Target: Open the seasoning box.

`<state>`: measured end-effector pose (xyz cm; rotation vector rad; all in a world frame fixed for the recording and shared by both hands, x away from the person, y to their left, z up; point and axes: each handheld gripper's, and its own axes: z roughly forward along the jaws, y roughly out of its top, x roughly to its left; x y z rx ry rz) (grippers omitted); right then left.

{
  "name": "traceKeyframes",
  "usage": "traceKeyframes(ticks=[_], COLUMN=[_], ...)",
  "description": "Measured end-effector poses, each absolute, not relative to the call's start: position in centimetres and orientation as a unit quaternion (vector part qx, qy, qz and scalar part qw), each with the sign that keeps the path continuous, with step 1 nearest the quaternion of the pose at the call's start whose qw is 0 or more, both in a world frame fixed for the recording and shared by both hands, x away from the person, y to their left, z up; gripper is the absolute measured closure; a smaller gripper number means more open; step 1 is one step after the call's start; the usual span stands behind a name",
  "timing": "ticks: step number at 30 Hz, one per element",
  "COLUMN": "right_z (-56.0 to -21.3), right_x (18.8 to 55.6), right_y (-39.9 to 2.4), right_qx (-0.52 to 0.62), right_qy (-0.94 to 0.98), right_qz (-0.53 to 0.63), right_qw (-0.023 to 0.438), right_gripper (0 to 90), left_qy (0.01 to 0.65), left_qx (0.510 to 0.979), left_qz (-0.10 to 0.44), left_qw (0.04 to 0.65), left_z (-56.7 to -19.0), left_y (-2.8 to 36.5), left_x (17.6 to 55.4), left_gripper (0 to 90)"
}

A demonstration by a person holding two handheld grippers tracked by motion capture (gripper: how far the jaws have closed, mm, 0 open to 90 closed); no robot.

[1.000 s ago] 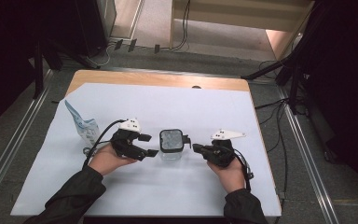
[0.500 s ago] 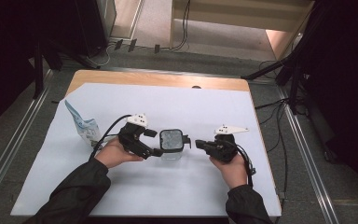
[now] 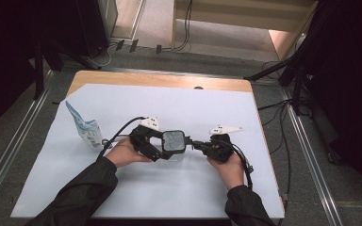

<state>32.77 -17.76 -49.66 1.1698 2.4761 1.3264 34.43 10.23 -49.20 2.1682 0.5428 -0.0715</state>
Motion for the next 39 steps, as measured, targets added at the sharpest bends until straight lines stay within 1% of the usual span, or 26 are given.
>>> traceKeyframes(ticks=[5, 11, 26, 39], right_z=[-49.8, -49.8, -49.7, -49.6], right_x=[32.8, 32.7, 32.6, 32.5], right_y=[-17.7, -17.6, -17.5, -17.5], right_qx=[0.389, 0.392, 0.391, 0.39], right_qy=[0.811, 0.809, 0.811, 0.81], right_qz=[0.435, 0.435, 0.432, 0.434], right_qw=[0.049, 0.052, 0.061, 0.064], right_gripper=[90.0, 90.0, 90.0, 90.0], left_qy=[0.205, 0.204, 0.205, 0.203], left_qx=[0.873, 0.875, 0.877, 0.873], left_qz=[-0.017, -0.005, -0.002, 0.006], left_qw=[0.443, 0.44, 0.434, 0.443], left_z=[-49.3, -49.0, -48.4, -47.5], left_y=[10.2, 10.2, 10.2, 10.3], left_x=[34.4, 34.2, 34.0, 33.8], left_gripper=[12.0, 13.0, 13.8, 14.4])
